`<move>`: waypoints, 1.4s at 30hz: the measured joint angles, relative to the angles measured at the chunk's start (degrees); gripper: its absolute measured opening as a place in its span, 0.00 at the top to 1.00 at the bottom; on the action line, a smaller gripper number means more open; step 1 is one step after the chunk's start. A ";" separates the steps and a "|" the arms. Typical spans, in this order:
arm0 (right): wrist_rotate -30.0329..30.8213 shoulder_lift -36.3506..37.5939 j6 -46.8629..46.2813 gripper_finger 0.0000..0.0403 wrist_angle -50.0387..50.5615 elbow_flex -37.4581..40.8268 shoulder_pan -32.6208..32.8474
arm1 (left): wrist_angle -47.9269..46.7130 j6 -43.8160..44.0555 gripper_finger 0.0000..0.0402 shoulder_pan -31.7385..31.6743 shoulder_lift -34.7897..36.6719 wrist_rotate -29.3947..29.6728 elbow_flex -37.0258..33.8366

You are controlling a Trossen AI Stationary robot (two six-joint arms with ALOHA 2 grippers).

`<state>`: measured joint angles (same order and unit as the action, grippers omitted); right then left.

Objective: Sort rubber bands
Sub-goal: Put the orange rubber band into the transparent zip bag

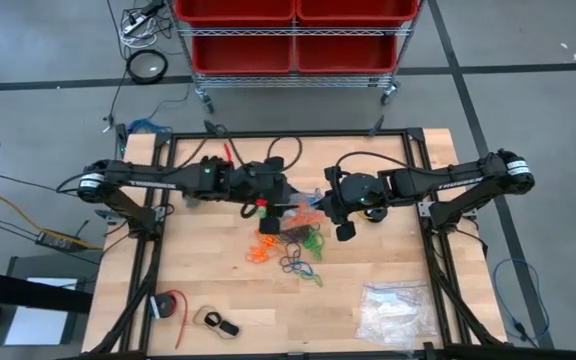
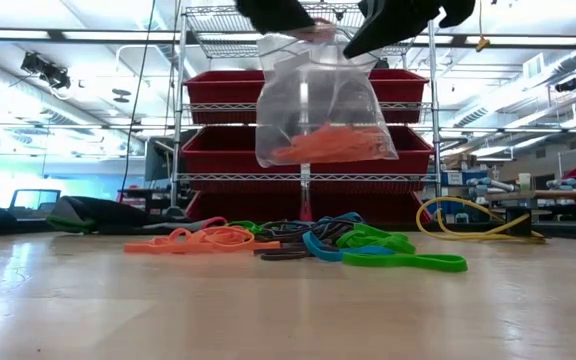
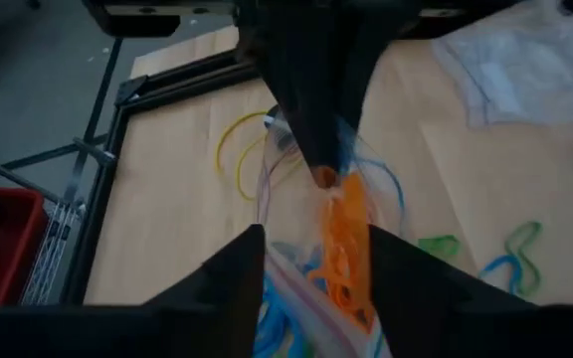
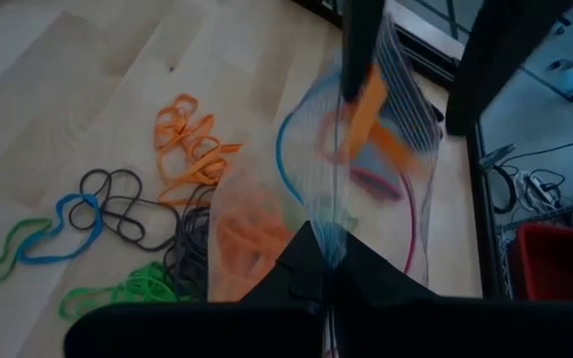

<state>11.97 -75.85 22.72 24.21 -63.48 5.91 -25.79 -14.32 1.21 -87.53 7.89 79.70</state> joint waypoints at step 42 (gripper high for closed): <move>-0.04 0.00 -0.46 1.00 -0.44 0.00 0.35 | 38.66 22.04 0.50 6.42 10.51 2.96 -52.34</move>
<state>11.92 -75.85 22.26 23.77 -63.48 6.26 12.88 7.71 7.63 -77.02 10.85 27.36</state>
